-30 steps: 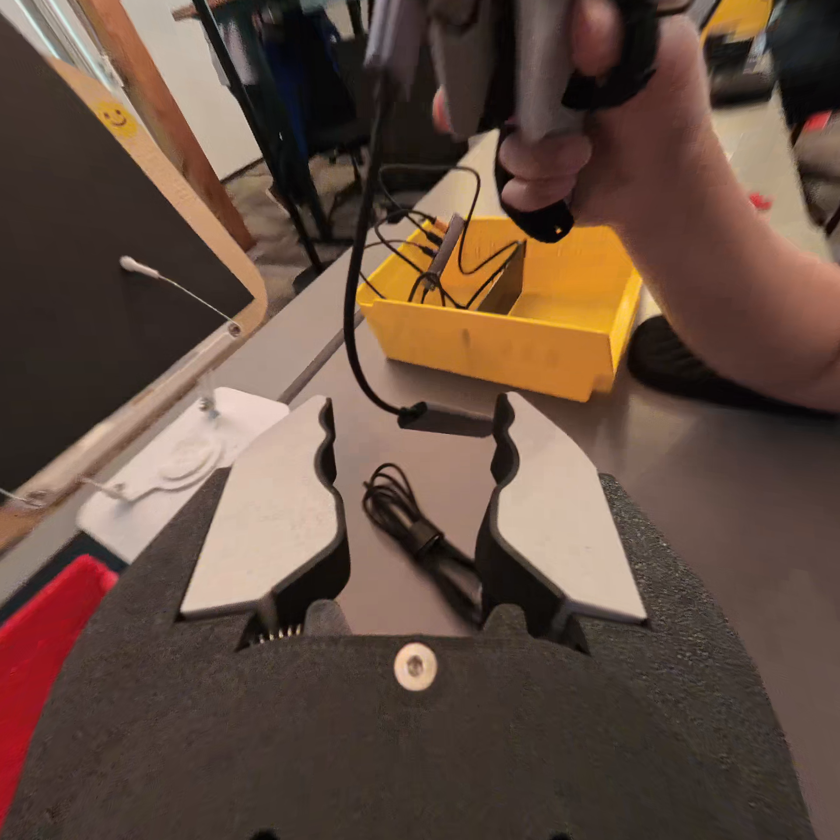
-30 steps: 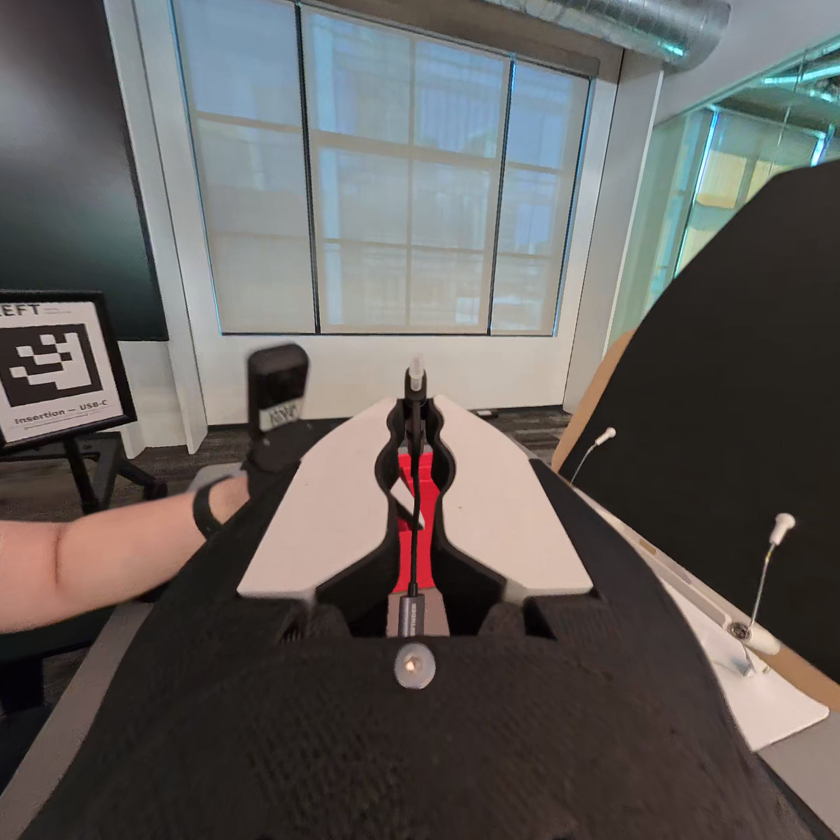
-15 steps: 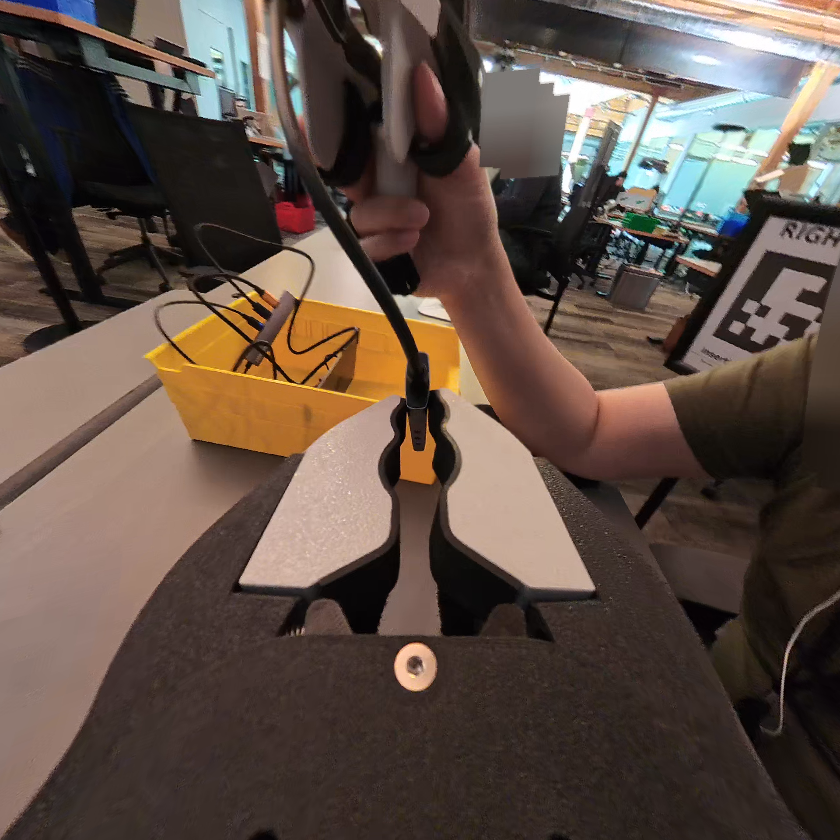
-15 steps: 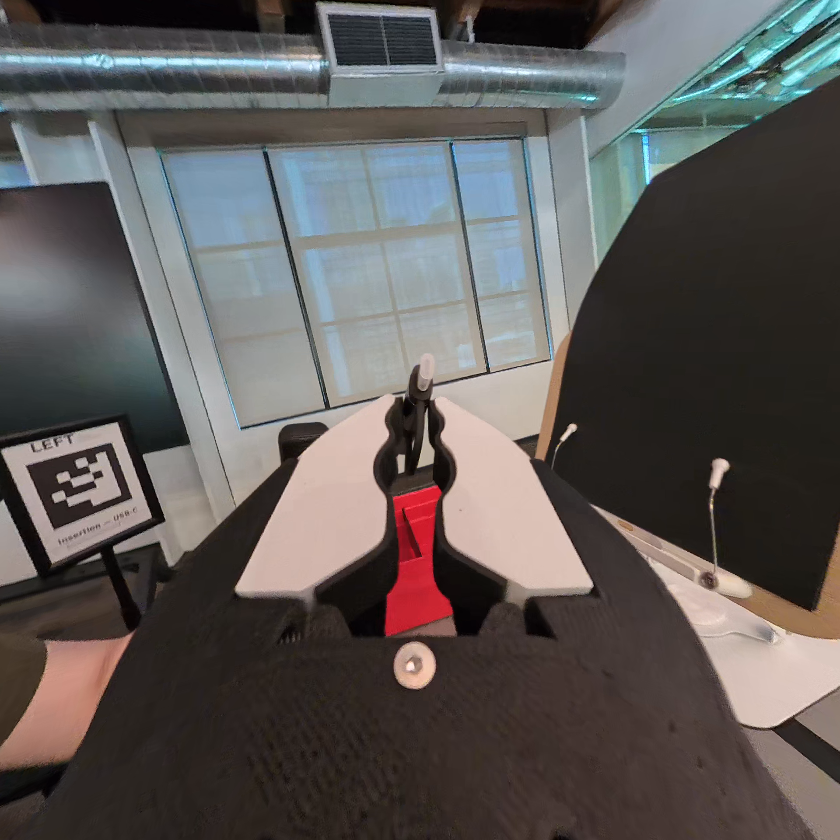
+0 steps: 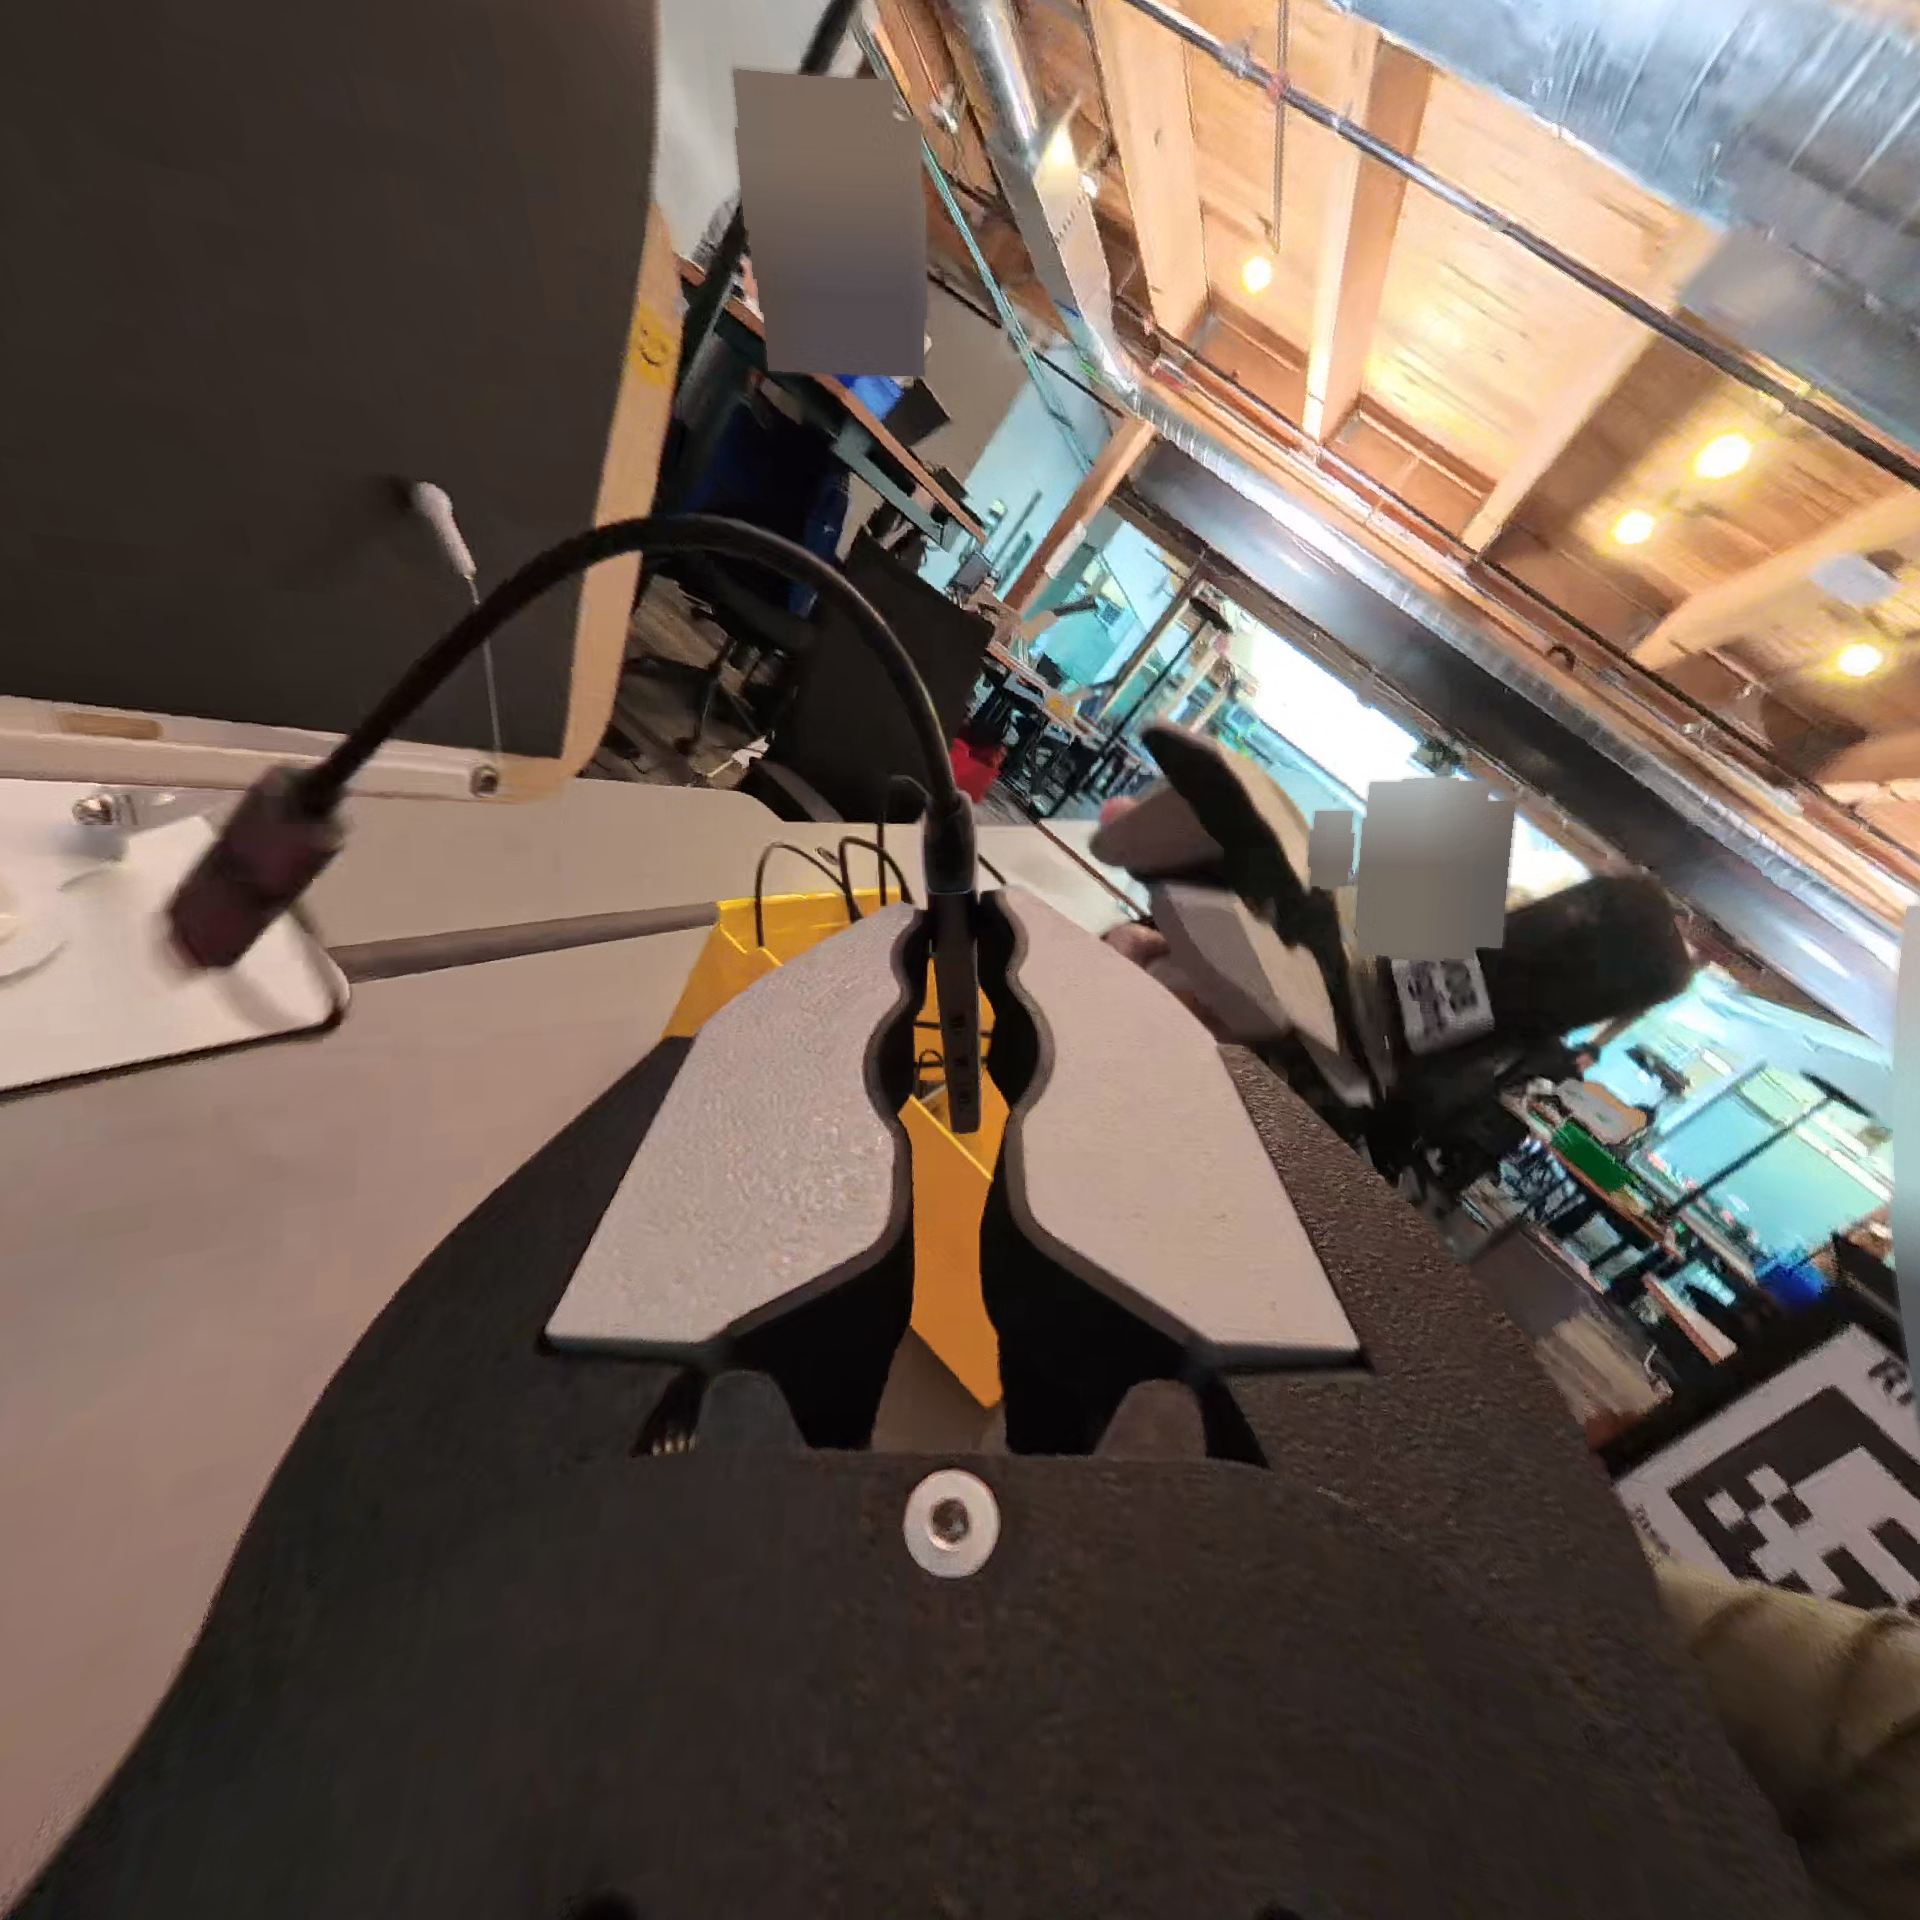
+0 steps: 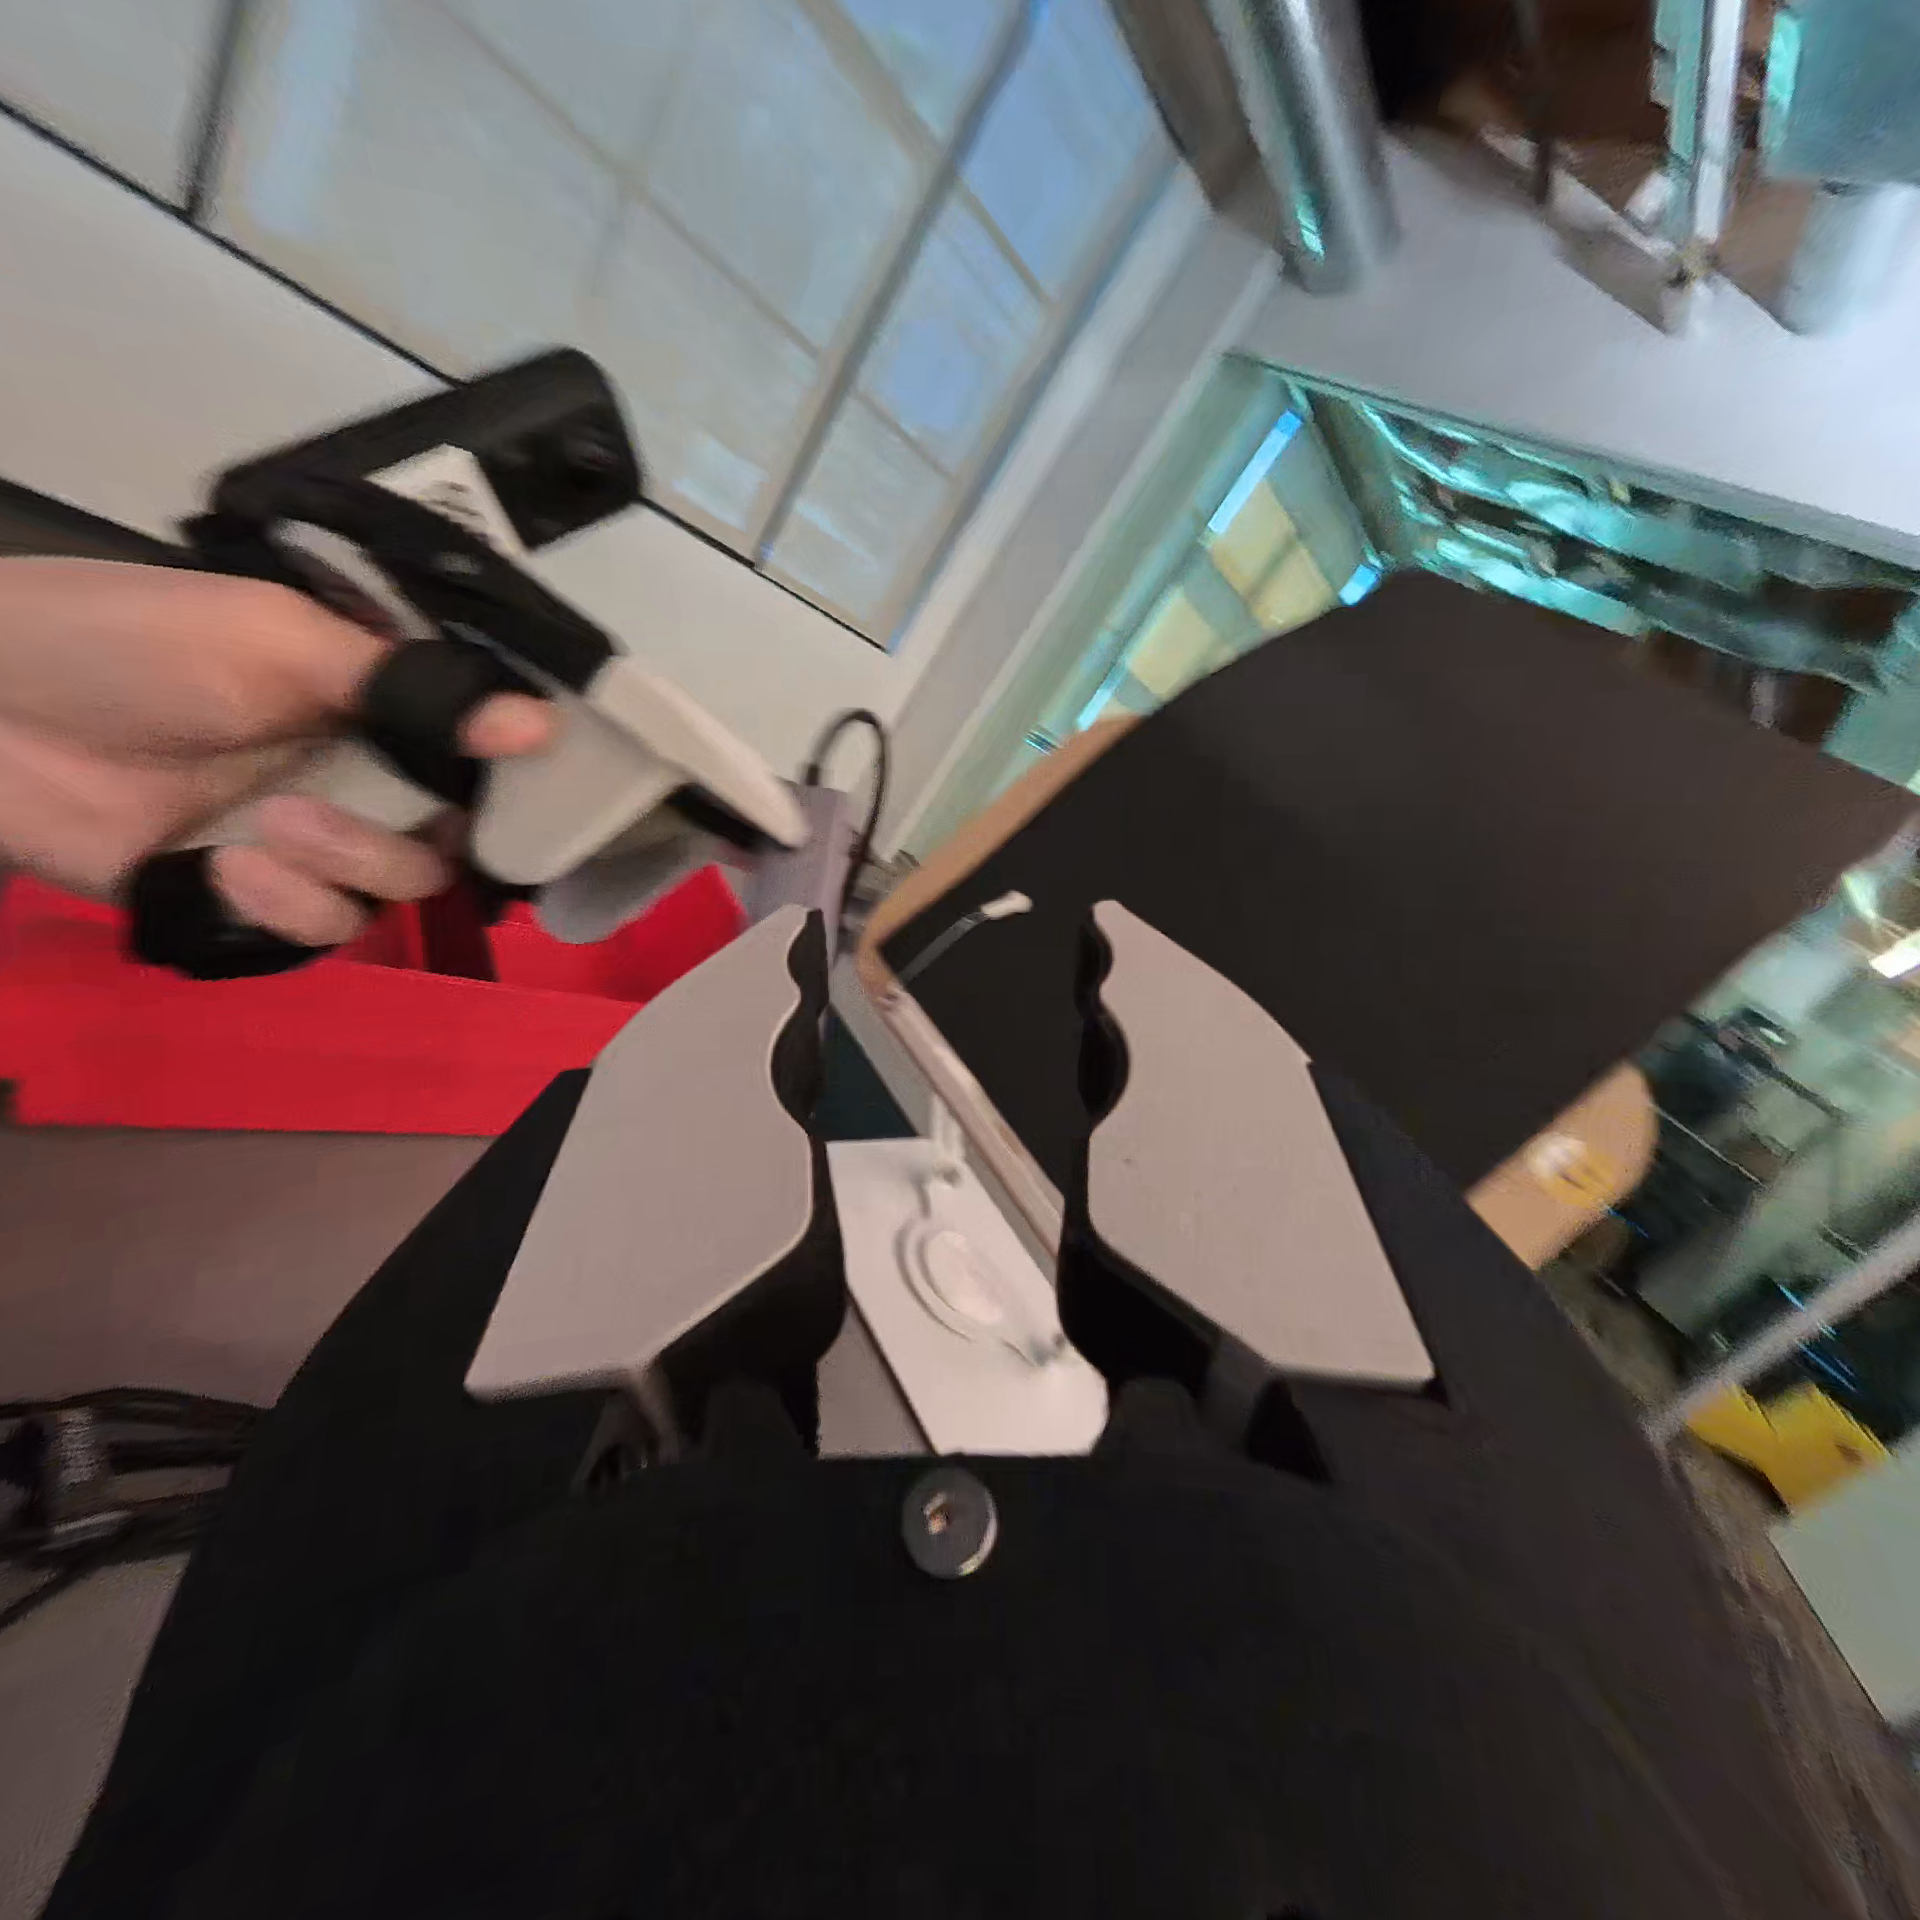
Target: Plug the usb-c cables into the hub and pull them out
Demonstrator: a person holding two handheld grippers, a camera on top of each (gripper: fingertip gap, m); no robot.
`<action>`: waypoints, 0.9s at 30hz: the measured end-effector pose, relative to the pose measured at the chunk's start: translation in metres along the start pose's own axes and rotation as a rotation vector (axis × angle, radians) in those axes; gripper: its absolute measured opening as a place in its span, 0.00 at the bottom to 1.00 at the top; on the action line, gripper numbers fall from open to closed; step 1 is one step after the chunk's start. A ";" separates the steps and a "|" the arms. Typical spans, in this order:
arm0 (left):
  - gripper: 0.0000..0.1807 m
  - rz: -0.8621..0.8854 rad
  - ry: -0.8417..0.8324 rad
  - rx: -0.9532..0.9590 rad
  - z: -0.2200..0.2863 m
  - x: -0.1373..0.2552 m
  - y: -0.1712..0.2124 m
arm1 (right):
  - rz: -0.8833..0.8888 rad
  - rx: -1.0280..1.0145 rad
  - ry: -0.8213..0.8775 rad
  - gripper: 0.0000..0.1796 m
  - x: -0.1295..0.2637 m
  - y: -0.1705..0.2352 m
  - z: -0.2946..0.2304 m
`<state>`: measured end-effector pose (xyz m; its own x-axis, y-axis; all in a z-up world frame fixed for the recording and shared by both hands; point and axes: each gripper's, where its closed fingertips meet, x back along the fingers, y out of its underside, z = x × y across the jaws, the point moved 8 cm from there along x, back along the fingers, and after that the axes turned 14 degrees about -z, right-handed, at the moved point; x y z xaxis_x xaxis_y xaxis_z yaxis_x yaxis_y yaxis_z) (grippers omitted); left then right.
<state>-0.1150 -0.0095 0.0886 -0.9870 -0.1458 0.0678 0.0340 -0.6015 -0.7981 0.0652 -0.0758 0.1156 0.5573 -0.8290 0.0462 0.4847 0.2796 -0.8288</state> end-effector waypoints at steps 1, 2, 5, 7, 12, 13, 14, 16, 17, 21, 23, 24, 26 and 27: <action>0.05 0.026 0.014 0.031 -0.003 0.004 -0.002 | 0.008 0.008 -0.037 0.26 -0.004 -0.003 -0.010; 0.05 0.057 0.035 0.065 -0.005 0.008 -0.003 | 0.000 0.002 -0.066 0.26 -0.009 -0.004 -0.018; 0.05 0.108 0.091 0.128 -0.008 0.017 -0.006 | -0.038 -0.020 -0.068 0.26 -0.023 0.001 -0.030; 0.04 0.111 0.123 0.149 -0.008 0.019 -0.007 | -0.067 -0.013 -0.038 0.27 -0.028 0.007 -0.033; 0.04 0.097 0.131 0.155 -0.005 0.012 -0.004 | -0.103 -0.012 -0.016 0.24 -0.034 0.013 -0.036; 0.05 0.092 0.139 0.161 -0.005 0.010 -0.003 | -0.100 0.012 0.007 0.20 -0.034 0.013 -0.037; 0.05 0.096 0.150 0.171 -0.005 0.008 -0.003 | -0.116 0.042 0.024 0.20 -0.034 0.014 -0.037; 0.05 0.102 0.163 0.184 -0.005 0.007 -0.003 | -0.155 0.077 0.034 0.15 -0.035 0.017 -0.037; 0.05 0.097 0.162 0.178 -0.004 0.006 -0.003 | -0.158 0.071 0.025 0.14 -0.035 0.017 -0.037; 0.05 0.067 0.195 0.086 0.005 0.008 -0.007 | -0.128 -0.127 -0.131 0.14 -0.029 0.011 -0.028; 0.07 0.053 0.216 -0.024 0.014 0.010 -0.010 | -0.083 -0.315 -0.296 0.14 -0.023 0.007 -0.020; 0.06 0.045 0.213 -0.106 0.019 0.010 -0.011 | -0.059 -0.402 -0.369 0.13 -0.020 0.006 -0.015; 0.10 0.035 0.190 -0.284 0.028 0.012 -0.011 | -0.038 -0.541 -0.504 0.14 -0.015 0.006 -0.007; 0.13 0.028 0.163 -0.366 0.032 0.014 -0.010 | -0.023 -0.592 -0.561 0.13 -0.012 0.007 -0.004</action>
<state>-0.1238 -0.0311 0.1167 -0.9995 -0.0139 -0.0296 0.0323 -0.2752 -0.9608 0.0592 -0.0652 0.1073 0.8825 -0.4215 0.2088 0.1510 -0.1666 -0.9744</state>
